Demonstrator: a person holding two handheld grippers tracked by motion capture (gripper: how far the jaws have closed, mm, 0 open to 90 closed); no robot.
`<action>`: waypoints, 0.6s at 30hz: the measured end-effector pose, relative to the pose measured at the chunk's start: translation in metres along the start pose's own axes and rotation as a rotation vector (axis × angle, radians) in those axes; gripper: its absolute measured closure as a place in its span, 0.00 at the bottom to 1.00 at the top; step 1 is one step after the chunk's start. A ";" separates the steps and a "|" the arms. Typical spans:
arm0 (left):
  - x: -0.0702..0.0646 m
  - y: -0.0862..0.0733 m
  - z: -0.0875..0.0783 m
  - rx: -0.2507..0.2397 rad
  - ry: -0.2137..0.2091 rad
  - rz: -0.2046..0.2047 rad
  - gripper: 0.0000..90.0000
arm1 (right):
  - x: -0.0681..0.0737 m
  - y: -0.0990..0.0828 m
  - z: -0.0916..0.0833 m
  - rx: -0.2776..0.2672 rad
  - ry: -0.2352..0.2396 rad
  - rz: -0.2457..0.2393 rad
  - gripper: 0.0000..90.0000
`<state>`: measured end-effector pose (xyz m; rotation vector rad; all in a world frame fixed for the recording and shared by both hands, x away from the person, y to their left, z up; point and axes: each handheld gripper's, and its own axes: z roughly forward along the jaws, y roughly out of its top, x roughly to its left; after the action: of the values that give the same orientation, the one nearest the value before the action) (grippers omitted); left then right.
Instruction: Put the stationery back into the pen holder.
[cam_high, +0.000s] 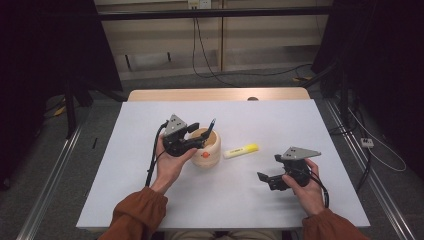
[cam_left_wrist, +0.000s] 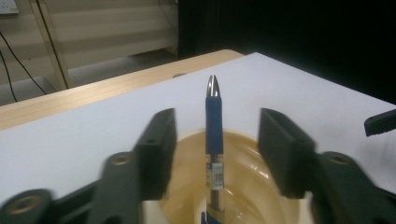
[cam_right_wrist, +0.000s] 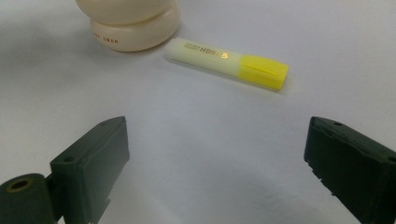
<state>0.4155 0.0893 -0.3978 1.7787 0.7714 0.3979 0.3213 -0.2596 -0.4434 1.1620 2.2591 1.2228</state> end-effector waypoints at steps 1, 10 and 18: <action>0.001 0.001 -0.001 0.004 0.001 0.001 0.41 | 0.000 0.000 0.000 0.000 -0.001 0.002 0.07; 0.007 0.001 -0.021 0.078 0.038 0.016 0.12 | -0.001 0.001 0.002 0.005 -0.008 0.005 0.07; 0.010 -0.015 -0.047 0.128 0.059 0.049 0.10 | -0.002 0.005 0.006 0.006 -0.031 0.036 0.07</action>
<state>0.3896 0.1324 -0.3971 1.9154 0.8109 0.4434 0.3289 -0.2559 -0.4430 1.2202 2.2300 1.2038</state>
